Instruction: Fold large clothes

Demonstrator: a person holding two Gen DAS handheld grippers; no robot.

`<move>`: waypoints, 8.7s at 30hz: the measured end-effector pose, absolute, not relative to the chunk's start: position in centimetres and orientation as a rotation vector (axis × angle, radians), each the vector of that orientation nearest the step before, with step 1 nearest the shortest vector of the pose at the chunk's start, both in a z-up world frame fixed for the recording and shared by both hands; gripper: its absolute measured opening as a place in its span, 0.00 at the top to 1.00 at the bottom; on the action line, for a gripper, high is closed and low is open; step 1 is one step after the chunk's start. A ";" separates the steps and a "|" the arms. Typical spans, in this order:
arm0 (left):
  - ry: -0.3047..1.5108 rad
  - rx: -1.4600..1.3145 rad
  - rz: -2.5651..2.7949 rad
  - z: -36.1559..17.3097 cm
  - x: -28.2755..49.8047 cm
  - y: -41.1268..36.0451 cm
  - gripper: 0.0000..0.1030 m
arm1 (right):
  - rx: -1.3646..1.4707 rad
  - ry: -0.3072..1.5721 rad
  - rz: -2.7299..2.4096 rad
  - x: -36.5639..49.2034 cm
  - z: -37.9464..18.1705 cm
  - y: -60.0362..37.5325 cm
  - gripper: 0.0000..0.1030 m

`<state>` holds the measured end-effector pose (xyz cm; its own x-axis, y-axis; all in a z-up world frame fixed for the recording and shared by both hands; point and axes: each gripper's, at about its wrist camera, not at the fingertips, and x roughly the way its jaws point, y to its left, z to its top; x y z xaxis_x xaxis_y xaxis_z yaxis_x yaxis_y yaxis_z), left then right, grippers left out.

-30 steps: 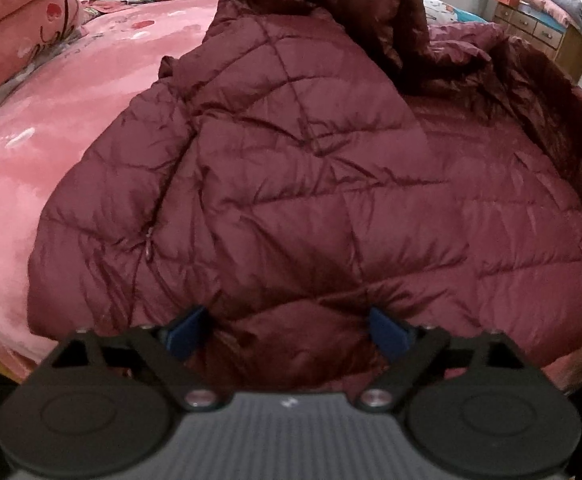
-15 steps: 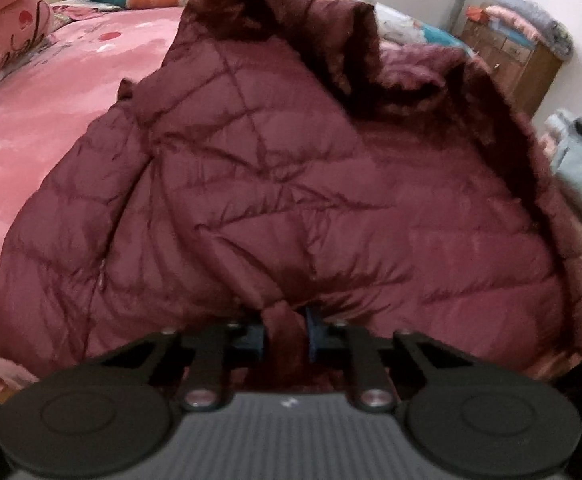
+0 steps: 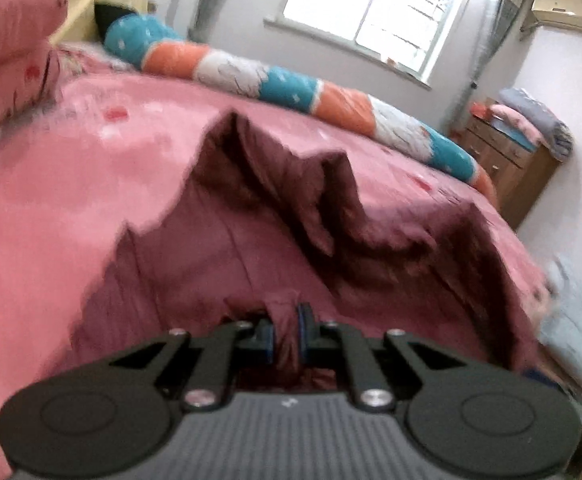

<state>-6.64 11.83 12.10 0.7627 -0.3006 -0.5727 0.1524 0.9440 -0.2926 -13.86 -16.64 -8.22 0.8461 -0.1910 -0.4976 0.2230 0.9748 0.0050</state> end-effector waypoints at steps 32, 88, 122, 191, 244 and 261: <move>0.600 -0.237 0.569 9.3 9.8 32.6 0.73 | -0.101 0.451 -0.486 -4.5 -8.1 -21.7 0.00; 0.695 -0.153 -0.300 7.7 -19.3 9.7 0.26 | 0.526 0.903 0.011 -24.0 -3.8 -20.9 0.00; 0.646 -0.139 -0.267 9.5 -19.9 10.6 0.14 | 0.454 0.833 0.130 -27.8 -0.3 -16.4 0.83; 0.663 -0.293 -0.249 1.9 1.4 14.4 0.10 | -0.156 0.679 -0.224 29.6 -13.7 -7.2 0.00; 0.559 -0.812 0.227 0.0 4.6 37.0 0.68 | -0.081 0.669 0.037 2.2 -10.3 -1.1 0.00; 0.284 -1.012 0.659 1.7 -1.0 47.7 0.76 | -0.085 0.662 0.034 2.8 -10.8 -1.1 0.00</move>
